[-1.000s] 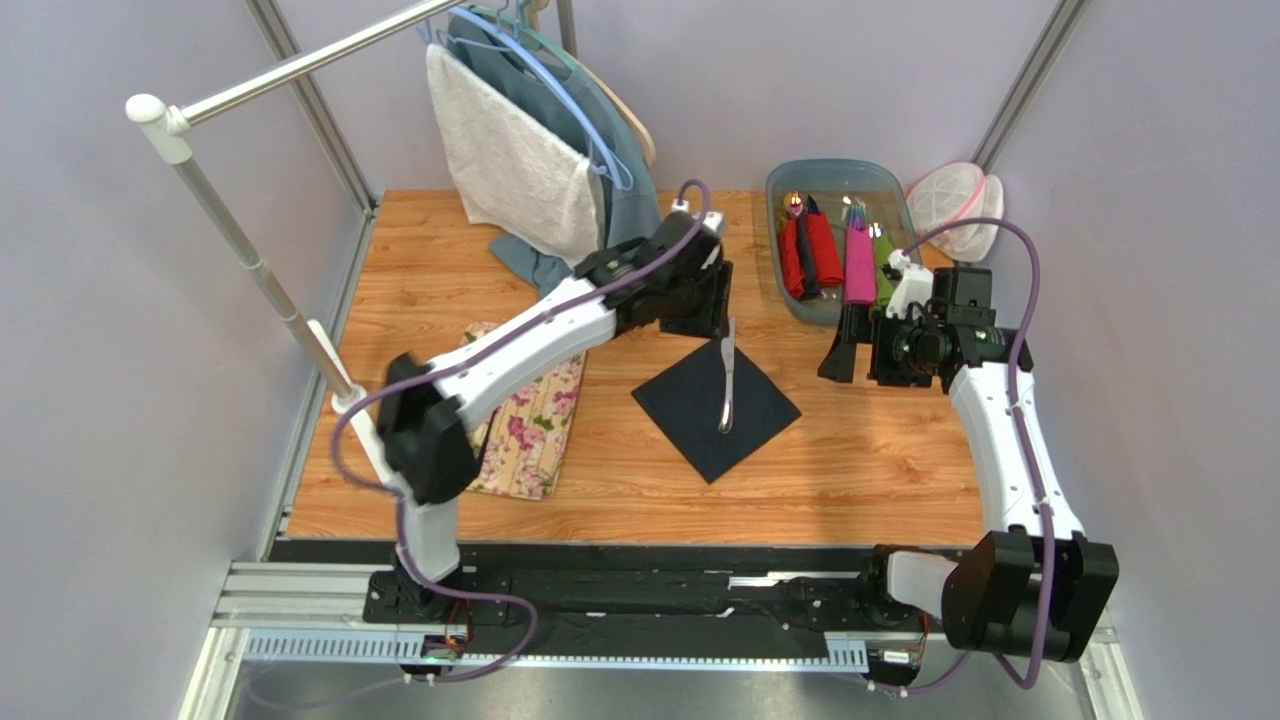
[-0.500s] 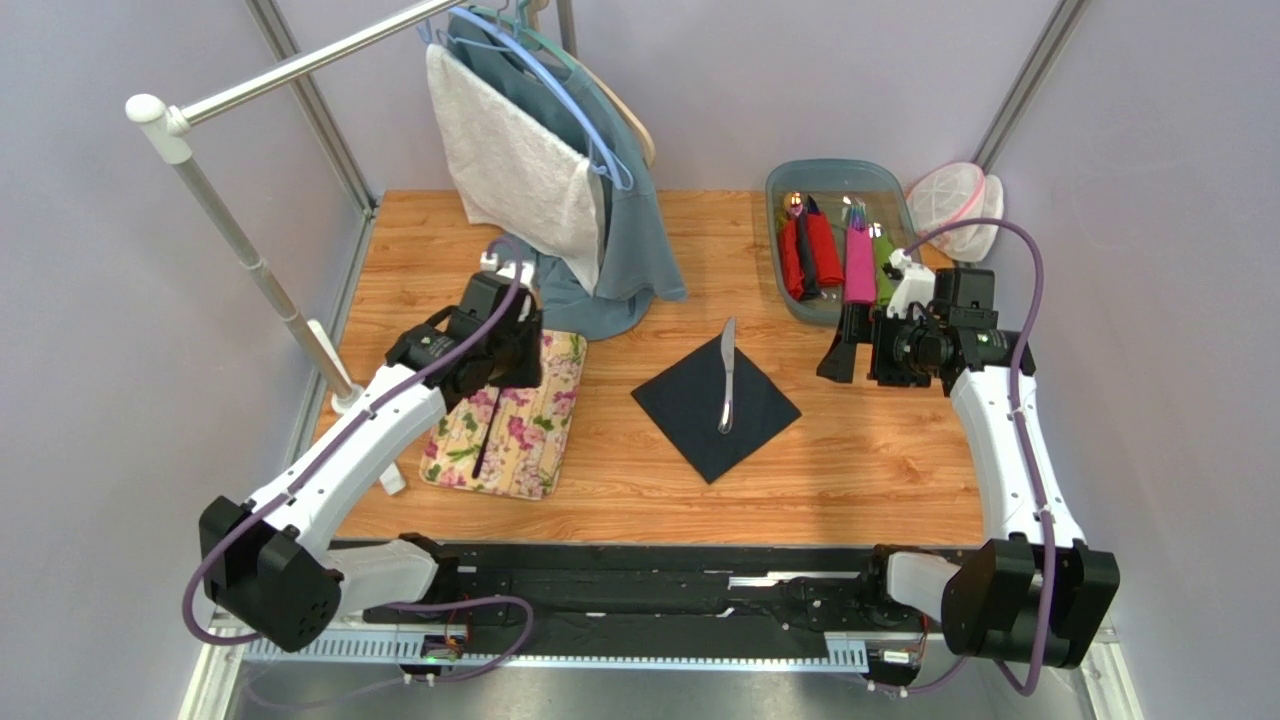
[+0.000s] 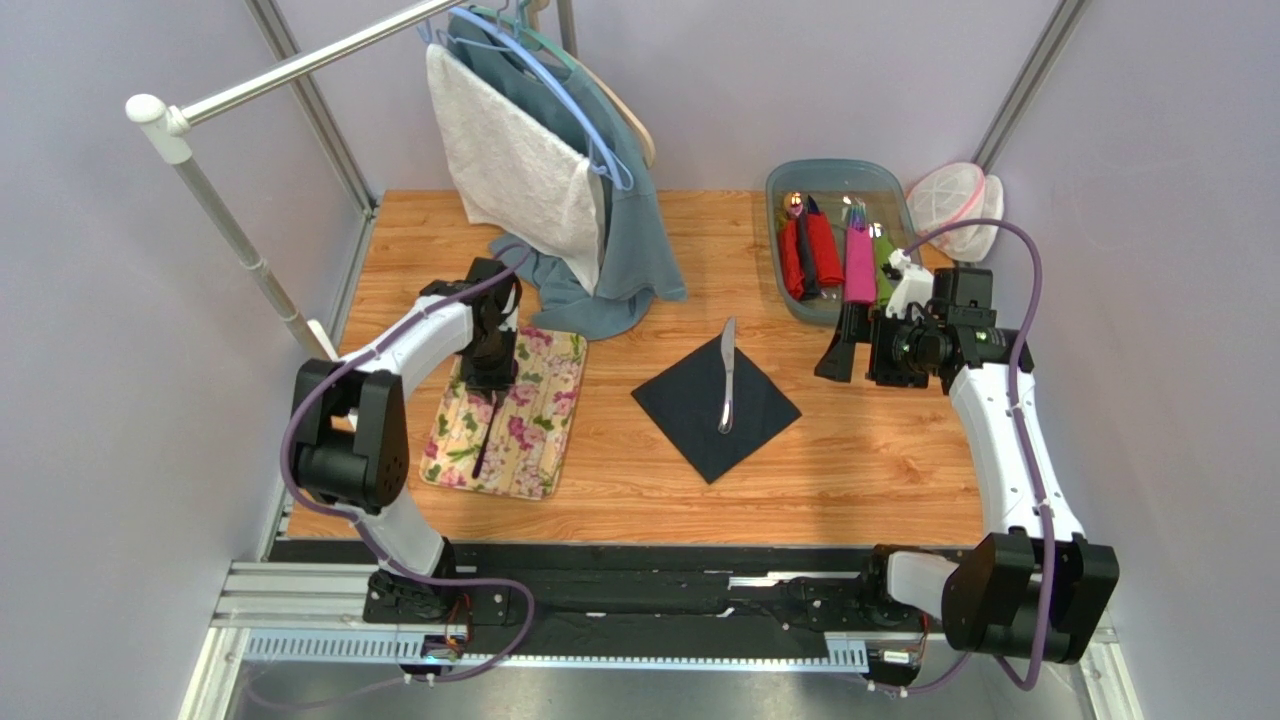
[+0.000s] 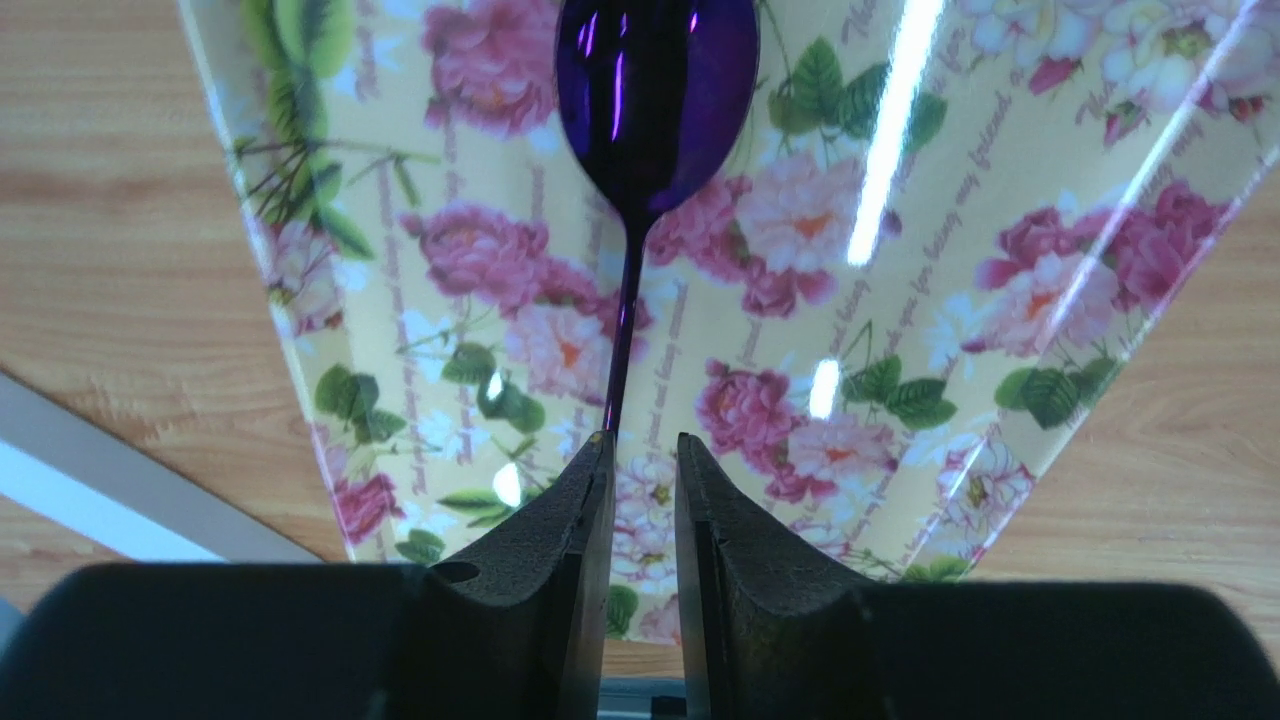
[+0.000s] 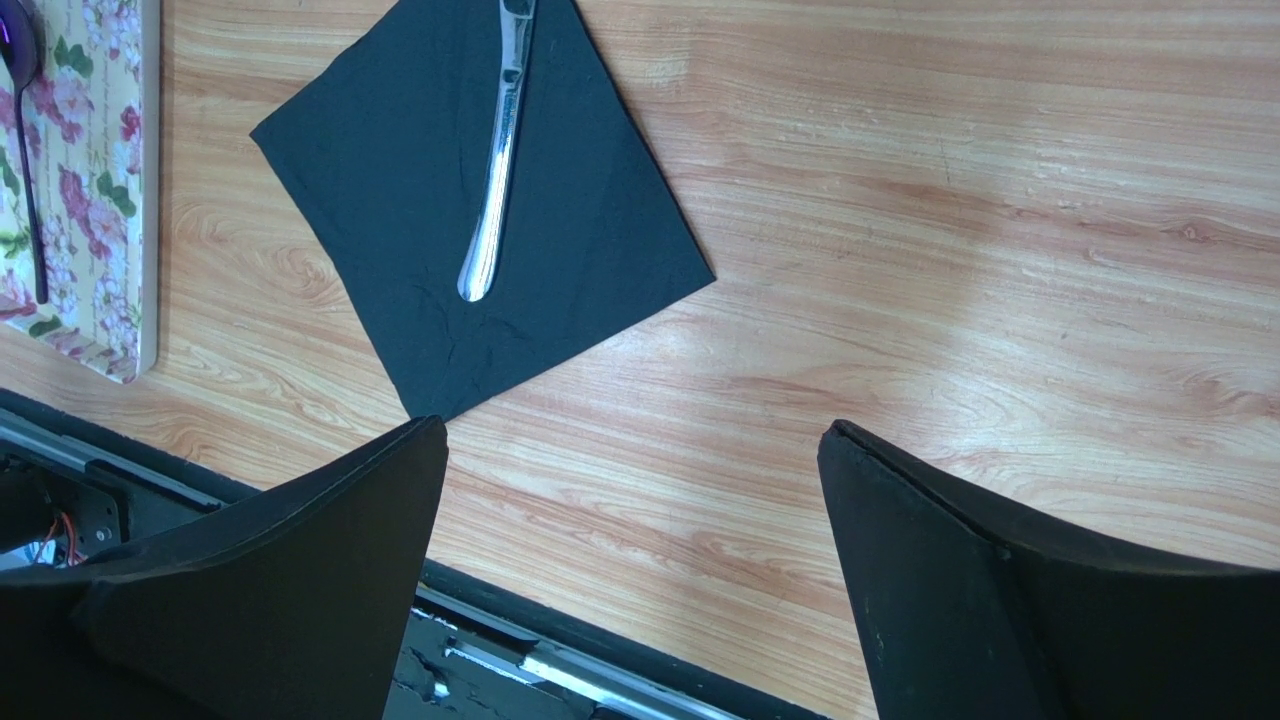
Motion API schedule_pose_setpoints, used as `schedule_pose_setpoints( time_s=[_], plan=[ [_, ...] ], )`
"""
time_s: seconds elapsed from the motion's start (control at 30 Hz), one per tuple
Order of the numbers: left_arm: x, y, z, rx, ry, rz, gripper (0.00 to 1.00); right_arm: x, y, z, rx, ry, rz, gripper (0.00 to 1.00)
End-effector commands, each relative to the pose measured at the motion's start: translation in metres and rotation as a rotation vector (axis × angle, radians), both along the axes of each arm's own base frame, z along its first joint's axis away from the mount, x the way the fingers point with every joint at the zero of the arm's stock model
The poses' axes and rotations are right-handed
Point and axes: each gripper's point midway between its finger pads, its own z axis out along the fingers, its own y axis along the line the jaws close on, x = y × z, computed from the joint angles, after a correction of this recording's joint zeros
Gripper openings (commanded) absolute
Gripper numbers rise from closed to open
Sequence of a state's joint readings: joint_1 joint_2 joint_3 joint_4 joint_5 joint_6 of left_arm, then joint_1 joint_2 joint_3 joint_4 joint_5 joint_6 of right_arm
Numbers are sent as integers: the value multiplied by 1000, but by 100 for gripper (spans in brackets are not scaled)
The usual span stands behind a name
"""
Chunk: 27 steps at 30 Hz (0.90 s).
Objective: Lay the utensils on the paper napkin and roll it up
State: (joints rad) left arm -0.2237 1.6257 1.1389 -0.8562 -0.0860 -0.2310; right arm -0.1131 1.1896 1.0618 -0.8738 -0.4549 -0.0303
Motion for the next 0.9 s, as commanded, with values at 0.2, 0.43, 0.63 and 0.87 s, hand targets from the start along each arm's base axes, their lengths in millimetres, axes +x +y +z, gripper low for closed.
schedule_pose_setpoints(
  time_s=[0.2,0.43,0.63,0.87],
  plan=[
    [24,0,-22,13,46,-74,32,10,-4,13,-13,-47,-14,100],
    [27,2,-36,27,70,-90,34,12,-6,14,-26,-49,-10,100],
    [25,5,-41,30,84,-91,35,11,-6,11,-22,-42,-9,100],
    [25,-4,-8,-35,-5,-122,35,9,-4,10,-15,-43,-3,100]
  ],
)
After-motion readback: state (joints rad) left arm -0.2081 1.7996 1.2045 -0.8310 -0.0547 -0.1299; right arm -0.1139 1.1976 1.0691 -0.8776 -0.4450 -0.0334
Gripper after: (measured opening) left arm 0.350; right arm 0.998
